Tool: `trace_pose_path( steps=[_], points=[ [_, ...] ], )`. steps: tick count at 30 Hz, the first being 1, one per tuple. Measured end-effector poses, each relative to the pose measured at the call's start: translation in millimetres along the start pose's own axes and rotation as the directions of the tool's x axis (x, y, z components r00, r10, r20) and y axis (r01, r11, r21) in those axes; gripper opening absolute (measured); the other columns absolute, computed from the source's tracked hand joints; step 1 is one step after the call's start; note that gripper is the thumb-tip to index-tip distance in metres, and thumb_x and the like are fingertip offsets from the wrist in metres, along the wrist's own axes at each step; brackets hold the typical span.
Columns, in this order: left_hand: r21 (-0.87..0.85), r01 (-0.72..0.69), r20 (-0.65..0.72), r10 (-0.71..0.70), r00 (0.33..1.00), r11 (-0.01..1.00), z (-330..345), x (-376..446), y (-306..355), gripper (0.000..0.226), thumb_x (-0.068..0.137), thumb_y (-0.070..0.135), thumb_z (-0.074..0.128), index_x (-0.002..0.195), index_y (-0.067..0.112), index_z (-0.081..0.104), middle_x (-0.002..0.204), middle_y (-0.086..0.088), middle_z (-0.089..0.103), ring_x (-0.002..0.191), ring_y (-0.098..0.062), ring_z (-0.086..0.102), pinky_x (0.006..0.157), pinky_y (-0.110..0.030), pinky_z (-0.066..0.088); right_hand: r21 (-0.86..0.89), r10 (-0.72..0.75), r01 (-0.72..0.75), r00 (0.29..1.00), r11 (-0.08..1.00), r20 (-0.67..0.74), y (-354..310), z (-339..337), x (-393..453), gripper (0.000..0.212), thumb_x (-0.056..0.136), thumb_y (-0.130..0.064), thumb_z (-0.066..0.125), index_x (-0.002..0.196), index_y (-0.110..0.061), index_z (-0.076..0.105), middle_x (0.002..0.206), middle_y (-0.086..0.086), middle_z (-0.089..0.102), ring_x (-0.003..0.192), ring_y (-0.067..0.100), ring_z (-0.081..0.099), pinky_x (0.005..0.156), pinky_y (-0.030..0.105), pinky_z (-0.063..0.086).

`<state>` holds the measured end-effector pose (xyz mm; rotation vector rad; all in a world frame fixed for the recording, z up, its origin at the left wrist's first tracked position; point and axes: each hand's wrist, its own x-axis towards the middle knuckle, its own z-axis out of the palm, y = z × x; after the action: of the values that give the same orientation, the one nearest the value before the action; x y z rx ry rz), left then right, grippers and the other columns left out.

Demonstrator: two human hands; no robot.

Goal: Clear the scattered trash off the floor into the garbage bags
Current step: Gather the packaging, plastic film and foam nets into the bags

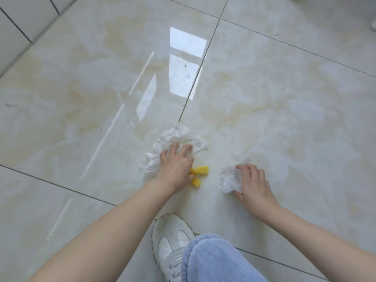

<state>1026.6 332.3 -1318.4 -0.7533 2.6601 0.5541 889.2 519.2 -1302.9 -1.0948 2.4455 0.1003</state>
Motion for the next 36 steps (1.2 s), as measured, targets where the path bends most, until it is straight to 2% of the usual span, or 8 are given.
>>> trace_pose_path(
  steps=[5, 8, 12, 17, 22, 26, 30, 36],
  points=[
    [-0.046, -0.026, -0.113, 0.021, 0.993, 0.999, 7, -4, 3, 0.021, 0.080, 0.020, 0.060, 0.099, 0.014, 0.054, 0.123, -0.002, 0.044, 0.112, -0.029, 0.038, 0.093, -0.040, 0.034, 0.109, -0.022, 0.021, 1.000, 0.994, 0.010, -2, 4, 7, 0.058, 0.085, -0.014, 0.061, 0.139, -0.011, 0.037, 0.125, 0.012, 0.040, 0.111, 0.035, 0.043, 0.094, 0.039, 0.040],
    [-0.200, -0.077, -0.156, 0.046, 0.987, 0.977, 18, -9, 1, 0.016, 0.078, 0.008, 0.061, 0.089, 0.009, 0.050, 0.106, -0.009, 0.047, 0.093, -0.031, 0.045, 0.075, -0.044, 0.043, 0.118, -0.048, 0.046, 0.999, 0.992, 0.013, -9, 7, 9, 0.047, 0.084, -0.008, 0.058, 0.129, -0.012, 0.044, 0.117, 0.011, 0.046, 0.105, 0.034, 0.049, 0.088, 0.040, 0.043],
    [-0.398, -0.101, -0.192, 0.025, 0.981, 0.912, 18, -18, -5, 0.024, 0.076, 0.000, 0.061, 0.075, 0.014, 0.042, 0.085, -0.002, 0.039, 0.070, -0.023, 0.039, 0.062, -0.038, 0.037, 0.113, -0.088, 0.083, 0.995, 0.990, 0.045, -18, 4, 12, 0.038, 0.082, -0.007, 0.058, 0.118, -0.013, 0.048, 0.109, 0.007, 0.051, 0.099, 0.033, 0.052, 0.077, 0.036, 0.040],
    [-0.502, -0.058, -0.227, -0.067, 0.972, 0.863, 10, -40, -26, 0.031, 0.072, -0.008, 0.054, 0.098, 0.008, 0.053, 0.098, -0.001, 0.040, 0.073, -0.026, 0.045, 0.065, -0.038, 0.042, 0.159, -0.140, 0.128, 0.988, 0.979, 0.066, -40, -9, 23, 0.029, 0.084, -0.005, 0.052, 0.112, -0.014, 0.051, 0.100, 0.005, 0.048, 0.091, 0.032, 0.055, 0.073, 0.037, 0.042],
    [-0.589, 0.029, -0.259, -0.223, 0.940, 0.808, -5, -65, -56, 0.050, 0.076, -0.005, 0.053, 0.122, 0.016, 0.054, 0.117, -0.004, 0.046, 0.087, -0.024, 0.055, 0.077, -0.030, 0.044, 0.255, -0.196, 0.204, 0.979, 0.945, -0.057, -88, -20, 40, 0.018, 0.084, -0.002, 0.053, 0.081, -0.015, 0.042, 0.076, -0.005, 0.033, 0.073, 0.024, 0.040, 0.057, 0.028, 0.022],
    [-0.613, 0.073, -0.281, -0.303, 0.911, 0.786, -19, -87, -83, 0.044, 0.076, -0.009, 0.049, 0.112, 0.012, 0.063, 0.110, -0.004, 0.049, 0.096, -0.021, 0.054, 0.077, -0.013, 0.033, 0.409, -0.164, 0.218, 0.973, 0.886, -0.164, -142, -22, 44, 0.006, 0.086, -0.005, 0.052, 0.089, -0.001, 0.055, 0.088, 0.008, 0.042, 0.077, 0.025, 0.043, 0.060, 0.026, 0.023],
    [-0.645, 0.138, -0.300, -0.415, 0.859, 0.751, -33, -119, -115, 0.036, 0.073, -0.013, 0.047, 0.089, 0.009, 0.070, 0.097, -0.002, 0.048, 0.088, -0.014, 0.049, 0.074, 0.000, 0.031, 0.613, -0.090, 0.146, 0.989, 0.777, -0.121, -210, -19, 31, 0.005, 0.089, -0.012, 0.050, 0.087, -0.016, 0.051, 0.097, 0.009, 0.049, 0.086, 0.021, 0.046, 0.067, 0.023, 0.027],
    [-0.705, 0.305, -0.257, -0.632, 0.731, 0.640, -54, -199, -162, 0.031, 0.076, -0.006, 0.053, 0.081, 0.019, 0.071, 0.095, -0.001, 0.050, 0.084, -0.013, 0.049, 0.065, 0.000, 0.033, 0.586, -0.382, 0.329, 0.924, 0.741, -0.036, -283, -35, 2, 0.011, 0.082, -0.012, 0.050, 0.082, -0.018, 0.060, 0.085, 0.003, 0.063, 0.081, 0.022, 0.058, 0.064, 0.029, 0.042]
  ],
)
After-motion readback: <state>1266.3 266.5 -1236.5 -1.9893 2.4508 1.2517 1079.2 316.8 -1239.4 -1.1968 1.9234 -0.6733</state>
